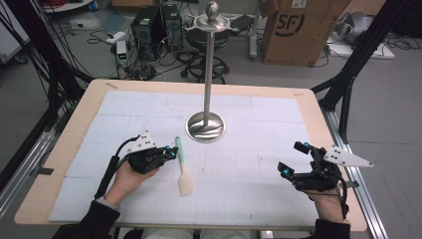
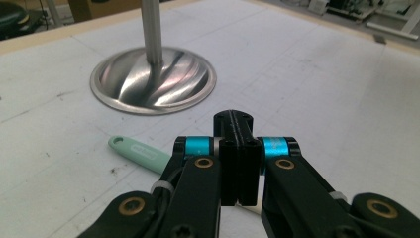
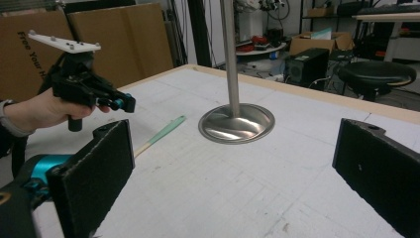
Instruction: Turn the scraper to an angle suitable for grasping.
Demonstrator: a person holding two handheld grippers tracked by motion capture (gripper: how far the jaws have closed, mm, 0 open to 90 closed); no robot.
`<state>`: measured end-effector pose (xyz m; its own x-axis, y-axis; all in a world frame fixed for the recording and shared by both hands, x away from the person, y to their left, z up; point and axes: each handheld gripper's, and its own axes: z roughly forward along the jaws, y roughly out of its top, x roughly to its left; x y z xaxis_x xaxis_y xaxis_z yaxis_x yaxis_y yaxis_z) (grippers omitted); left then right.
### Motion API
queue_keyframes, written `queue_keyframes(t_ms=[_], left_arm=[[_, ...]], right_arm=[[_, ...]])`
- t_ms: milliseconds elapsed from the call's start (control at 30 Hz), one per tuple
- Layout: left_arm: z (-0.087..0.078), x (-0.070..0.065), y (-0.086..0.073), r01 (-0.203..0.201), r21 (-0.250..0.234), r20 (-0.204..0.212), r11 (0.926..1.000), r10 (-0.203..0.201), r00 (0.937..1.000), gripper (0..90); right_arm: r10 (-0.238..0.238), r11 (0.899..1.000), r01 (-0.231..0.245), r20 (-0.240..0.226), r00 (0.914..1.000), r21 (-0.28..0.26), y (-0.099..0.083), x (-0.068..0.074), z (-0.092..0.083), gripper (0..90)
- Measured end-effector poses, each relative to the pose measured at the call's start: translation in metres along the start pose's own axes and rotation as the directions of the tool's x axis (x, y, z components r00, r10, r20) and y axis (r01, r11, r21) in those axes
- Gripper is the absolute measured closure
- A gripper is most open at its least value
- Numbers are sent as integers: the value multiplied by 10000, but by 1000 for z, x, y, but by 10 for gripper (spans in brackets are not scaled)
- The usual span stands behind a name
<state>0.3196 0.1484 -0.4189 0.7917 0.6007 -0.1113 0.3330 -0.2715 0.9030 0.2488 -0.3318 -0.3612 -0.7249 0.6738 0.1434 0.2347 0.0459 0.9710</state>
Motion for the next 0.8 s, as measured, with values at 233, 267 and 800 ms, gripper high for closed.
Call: queue_keyframes(t_ms=[233,267,800], left_arm=[[24,-10,-2,-617,1242,205,9903,596,9980,897],[27,-13,-2,-671,1472,169,9868,653,9977,897],[49,-27,-9,-687,2856,377,9559,604,9975,899]], right_arm=[[1,9999,-1,-4,10000,158,-2,0,1,15],[15,9999,-14,-18,10000,138,-2,0,1,15],[169,9998,-170,122,9998,98,-5,-2,-3,15]])
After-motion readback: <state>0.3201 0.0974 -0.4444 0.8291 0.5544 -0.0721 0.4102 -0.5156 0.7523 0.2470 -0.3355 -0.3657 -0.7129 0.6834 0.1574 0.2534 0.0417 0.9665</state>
